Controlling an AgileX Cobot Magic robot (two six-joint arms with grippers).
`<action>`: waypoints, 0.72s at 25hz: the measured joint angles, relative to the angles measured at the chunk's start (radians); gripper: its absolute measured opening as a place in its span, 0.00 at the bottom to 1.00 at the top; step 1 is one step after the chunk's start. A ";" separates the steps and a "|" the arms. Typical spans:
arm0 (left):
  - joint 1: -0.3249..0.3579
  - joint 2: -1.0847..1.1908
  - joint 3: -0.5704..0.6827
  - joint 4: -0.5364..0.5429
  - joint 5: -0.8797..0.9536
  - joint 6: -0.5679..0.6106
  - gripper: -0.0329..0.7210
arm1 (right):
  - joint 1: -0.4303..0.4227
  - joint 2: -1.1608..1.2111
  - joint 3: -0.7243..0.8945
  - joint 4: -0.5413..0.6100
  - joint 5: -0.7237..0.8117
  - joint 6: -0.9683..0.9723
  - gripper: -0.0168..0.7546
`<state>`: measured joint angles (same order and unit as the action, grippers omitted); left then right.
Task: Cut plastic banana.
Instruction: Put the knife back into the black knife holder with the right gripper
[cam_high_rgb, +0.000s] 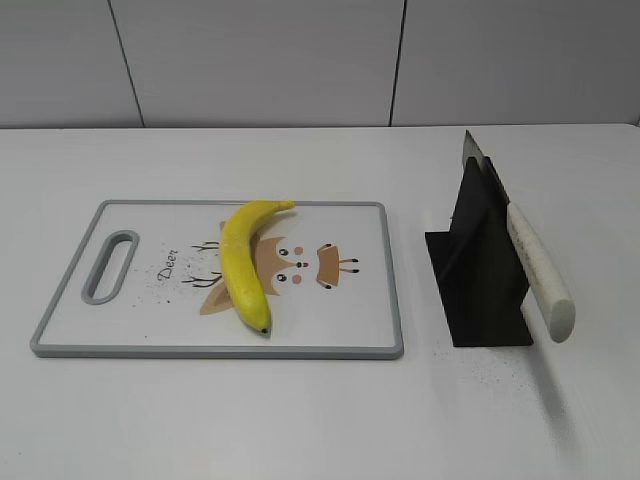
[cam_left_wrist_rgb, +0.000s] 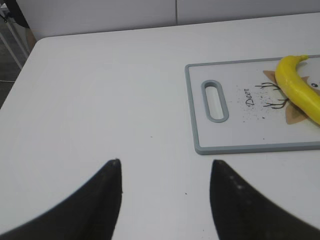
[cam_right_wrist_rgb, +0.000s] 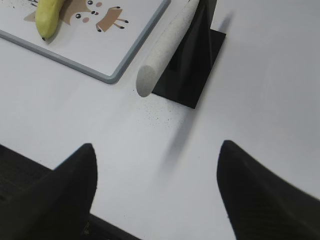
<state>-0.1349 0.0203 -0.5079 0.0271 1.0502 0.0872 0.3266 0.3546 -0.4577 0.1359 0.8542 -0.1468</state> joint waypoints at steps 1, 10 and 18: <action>0.000 0.000 0.000 0.000 0.000 0.000 0.75 | 0.000 -0.033 0.005 -0.001 0.011 0.000 0.77; 0.000 0.000 0.000 0.000 -0.001 0.000 0.75 | 0.000 -0.228 0.033 -0.004 0.071 -0.008 0.74; 0.000 0.000 0.000 -0.007 -0.002 0.000 0.75 | 0.000 -0.354 0.039 -0.004 0.086 -0.009 0.74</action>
<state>-0.1349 0.0203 -0.5079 0.0203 1.0481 0.0868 0.3266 0.0004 -0.4187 0.1317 0.9398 -0.1561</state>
